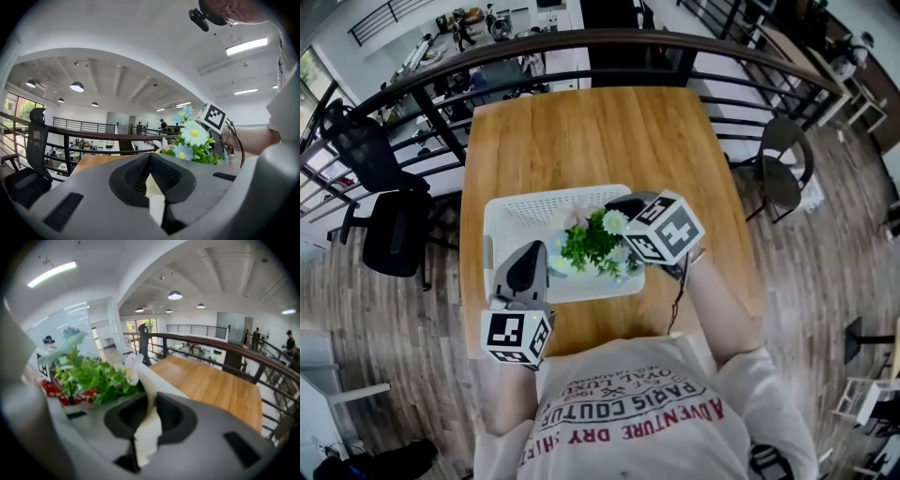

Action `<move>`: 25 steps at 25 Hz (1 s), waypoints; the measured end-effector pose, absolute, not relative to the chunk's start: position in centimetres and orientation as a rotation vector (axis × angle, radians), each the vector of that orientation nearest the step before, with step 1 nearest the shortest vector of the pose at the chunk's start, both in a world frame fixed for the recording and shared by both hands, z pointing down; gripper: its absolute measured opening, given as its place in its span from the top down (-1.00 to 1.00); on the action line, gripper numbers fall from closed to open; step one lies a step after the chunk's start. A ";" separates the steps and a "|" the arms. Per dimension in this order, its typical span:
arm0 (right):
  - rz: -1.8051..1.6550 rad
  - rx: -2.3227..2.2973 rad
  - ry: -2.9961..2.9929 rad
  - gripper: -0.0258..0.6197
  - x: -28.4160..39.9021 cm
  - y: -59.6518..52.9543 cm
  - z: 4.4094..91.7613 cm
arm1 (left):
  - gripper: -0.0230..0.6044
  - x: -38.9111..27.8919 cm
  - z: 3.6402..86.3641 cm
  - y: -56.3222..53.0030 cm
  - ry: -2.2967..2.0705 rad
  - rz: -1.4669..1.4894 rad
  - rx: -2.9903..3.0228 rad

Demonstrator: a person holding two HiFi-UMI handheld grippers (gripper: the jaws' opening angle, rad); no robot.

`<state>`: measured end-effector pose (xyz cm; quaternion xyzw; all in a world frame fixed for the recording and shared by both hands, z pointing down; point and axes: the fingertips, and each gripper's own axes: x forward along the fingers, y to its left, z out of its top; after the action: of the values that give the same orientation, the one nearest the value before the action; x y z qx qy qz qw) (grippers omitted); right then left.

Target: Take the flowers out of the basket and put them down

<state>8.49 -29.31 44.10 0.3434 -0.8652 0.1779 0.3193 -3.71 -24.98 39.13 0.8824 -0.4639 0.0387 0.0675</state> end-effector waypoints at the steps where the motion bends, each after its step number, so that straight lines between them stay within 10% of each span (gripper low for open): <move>1: 0.442 0.904 -2.283 0.66 9.5 -29.2 43.5 | 0.84 -2.8 39.0 -24.9 -1.414 0.106 2.648; 25: 0.634 0.945 -2.173 0.66 31.2 -22.8 52.9 | 0.84 17.4 43.3 -18.3 -1.326 0.219 2.613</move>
<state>31.20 -22.85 52.86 0.3625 -0.8339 0.2434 0.3375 17.38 -18.27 43.30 0.8847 -0.4489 0.0741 0.1012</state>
